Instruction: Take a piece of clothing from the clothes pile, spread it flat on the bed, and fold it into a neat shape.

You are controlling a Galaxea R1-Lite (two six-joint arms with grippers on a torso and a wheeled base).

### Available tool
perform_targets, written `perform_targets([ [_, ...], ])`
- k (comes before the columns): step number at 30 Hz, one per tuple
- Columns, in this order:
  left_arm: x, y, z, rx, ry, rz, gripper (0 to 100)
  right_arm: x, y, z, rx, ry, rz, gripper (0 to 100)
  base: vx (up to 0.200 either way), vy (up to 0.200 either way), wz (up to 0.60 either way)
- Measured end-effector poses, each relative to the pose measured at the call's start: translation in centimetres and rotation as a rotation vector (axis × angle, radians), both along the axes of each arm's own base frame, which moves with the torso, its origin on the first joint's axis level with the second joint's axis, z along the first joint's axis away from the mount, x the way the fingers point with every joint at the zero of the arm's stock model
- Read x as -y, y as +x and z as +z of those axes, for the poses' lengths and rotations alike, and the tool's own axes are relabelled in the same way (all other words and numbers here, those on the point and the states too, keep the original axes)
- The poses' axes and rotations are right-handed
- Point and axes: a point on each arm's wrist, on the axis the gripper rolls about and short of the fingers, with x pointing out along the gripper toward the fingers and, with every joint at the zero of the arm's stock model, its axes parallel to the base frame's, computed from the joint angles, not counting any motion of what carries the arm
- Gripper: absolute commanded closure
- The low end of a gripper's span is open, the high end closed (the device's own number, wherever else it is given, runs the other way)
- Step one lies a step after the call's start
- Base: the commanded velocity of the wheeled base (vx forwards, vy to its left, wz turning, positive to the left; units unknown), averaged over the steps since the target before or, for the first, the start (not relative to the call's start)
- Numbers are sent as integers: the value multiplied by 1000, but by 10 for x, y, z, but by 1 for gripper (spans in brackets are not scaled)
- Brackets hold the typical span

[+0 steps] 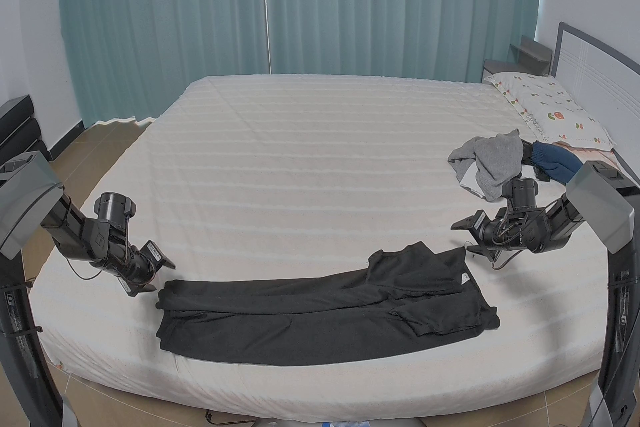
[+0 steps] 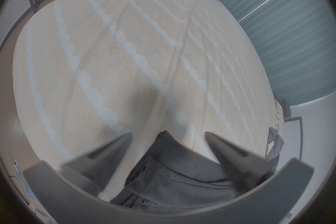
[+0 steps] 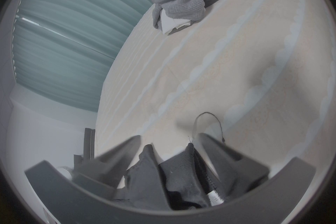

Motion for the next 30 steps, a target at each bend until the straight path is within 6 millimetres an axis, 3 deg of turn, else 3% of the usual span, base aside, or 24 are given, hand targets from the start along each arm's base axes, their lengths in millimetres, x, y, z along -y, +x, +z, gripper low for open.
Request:
perform_targets([
  [7, -4, -3, 8, 16, -47, 22, 0, 2, -21, 16, -19, 47, -26, 0, 0, 0, 0],
  [16, -3, -30, 25, 19, -108, 14, 0, 1, -76, 17, -11, 70, -7, 0, 0, 0, 0],
  [23, 2, -59, 28, -22, -146, 21, 0, 1, -120, 22, -31, 88, -5, 0, -200, 0, 0],
  [30, 8, -84, 30, -43, -205, 20, 0, 0, -149, 25, -53, 112, -7, 0, -143, 0, 0],
])
